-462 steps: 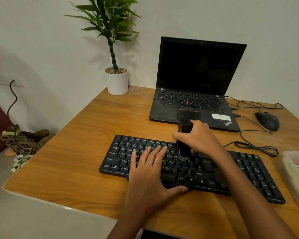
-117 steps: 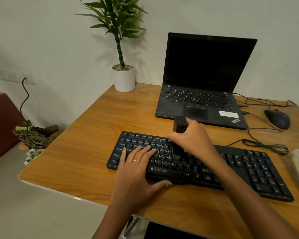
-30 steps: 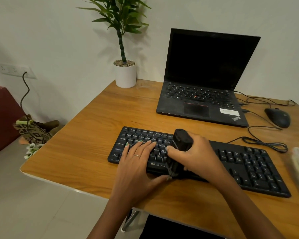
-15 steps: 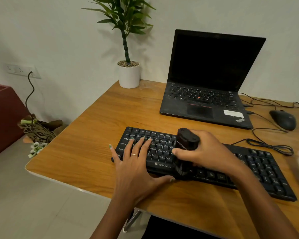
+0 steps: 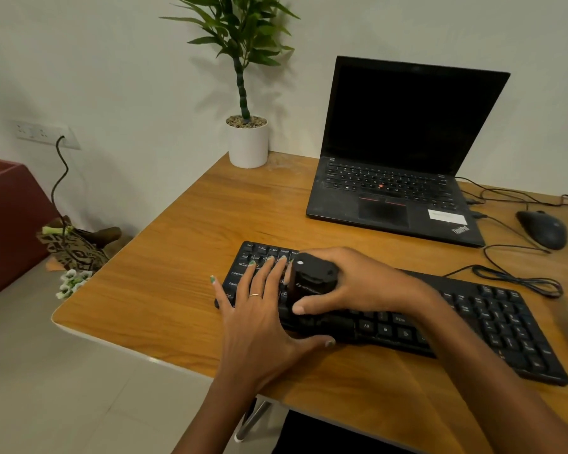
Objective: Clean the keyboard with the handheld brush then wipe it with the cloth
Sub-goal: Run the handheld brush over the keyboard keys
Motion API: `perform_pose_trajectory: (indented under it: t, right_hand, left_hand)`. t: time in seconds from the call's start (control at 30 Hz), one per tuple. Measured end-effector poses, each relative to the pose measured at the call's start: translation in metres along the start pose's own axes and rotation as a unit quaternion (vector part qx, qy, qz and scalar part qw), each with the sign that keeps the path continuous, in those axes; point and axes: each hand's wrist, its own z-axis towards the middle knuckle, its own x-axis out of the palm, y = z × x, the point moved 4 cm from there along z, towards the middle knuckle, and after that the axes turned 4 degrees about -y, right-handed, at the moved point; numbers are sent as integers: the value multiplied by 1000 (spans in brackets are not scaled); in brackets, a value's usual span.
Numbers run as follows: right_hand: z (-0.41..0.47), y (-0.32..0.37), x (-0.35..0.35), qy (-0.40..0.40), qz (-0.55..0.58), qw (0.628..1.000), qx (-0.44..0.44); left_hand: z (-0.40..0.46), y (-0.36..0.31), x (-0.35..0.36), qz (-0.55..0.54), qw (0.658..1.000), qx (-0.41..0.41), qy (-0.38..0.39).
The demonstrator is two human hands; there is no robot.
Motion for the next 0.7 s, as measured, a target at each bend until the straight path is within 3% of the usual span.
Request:
perform_pose_trajectory:
  t: [0.2, 0.43, 0.6, 0.7]
  right_hand:
    - [-5, -5, -26, 78, -106, 990, 52]
    - [25, 20, 15, -4, -45, 997, -56]
    - [15, 7, -12, 81, -137, 986, 39]
    - [21, 16, -1, 60, -103, 993, 5]
  left_hand:
    - [2, 6, -12, -59, 996, -57, -25]
    - [2, 5, -11, -72, 995, -63, -24]
    - [2, 4, -15, -99, 993, -60, -28]
    - [2, 6, -13, -98, 993, -66, -27]
